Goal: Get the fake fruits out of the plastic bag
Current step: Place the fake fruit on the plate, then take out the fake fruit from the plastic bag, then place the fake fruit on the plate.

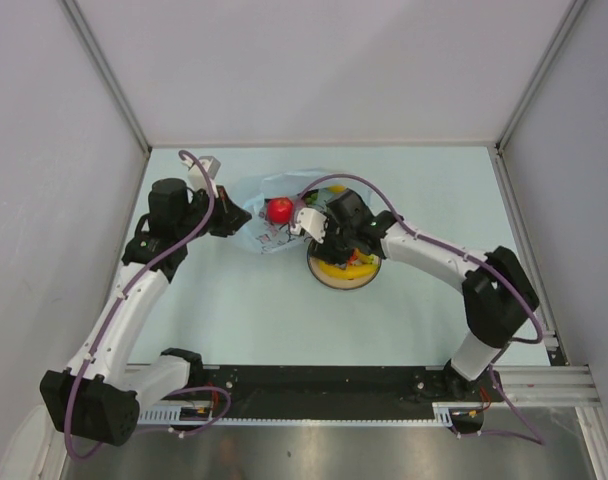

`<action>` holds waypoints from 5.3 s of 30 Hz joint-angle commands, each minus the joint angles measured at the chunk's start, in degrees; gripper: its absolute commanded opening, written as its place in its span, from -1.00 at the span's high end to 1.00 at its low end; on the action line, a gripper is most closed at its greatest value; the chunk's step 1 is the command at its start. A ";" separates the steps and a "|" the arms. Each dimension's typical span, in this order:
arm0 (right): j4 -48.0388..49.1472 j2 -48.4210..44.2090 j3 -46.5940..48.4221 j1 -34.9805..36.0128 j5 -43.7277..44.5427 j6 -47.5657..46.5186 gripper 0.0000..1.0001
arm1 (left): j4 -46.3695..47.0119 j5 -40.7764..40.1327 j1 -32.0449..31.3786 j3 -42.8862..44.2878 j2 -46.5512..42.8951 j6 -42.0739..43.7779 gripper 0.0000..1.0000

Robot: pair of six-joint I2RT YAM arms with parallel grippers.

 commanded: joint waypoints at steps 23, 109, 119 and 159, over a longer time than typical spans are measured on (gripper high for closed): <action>10.15 8.40 -0.07 2.96 1.91 5.20 -0.05 | 2.31 2.51 1.80 0.60 1.80 -1.92 1.00; -20.71 -14.99 -3.14 -12.60 -11.10 5.28 0.28 | 4.24 4.53 3.20 6.05 6.28 -2.27 0.99; -9.02 -4.27 -4.11 -10.49 -5.47 5.20 0.28 | 3.28 3.92 3.20 6.58 6.28 -1.75 0.99; -10.16 -2.58 -6.66 -8.37 -6.35 6.07 0.16 | 4.42 6.64 3.55 5.78 6.99 -2.89 1.00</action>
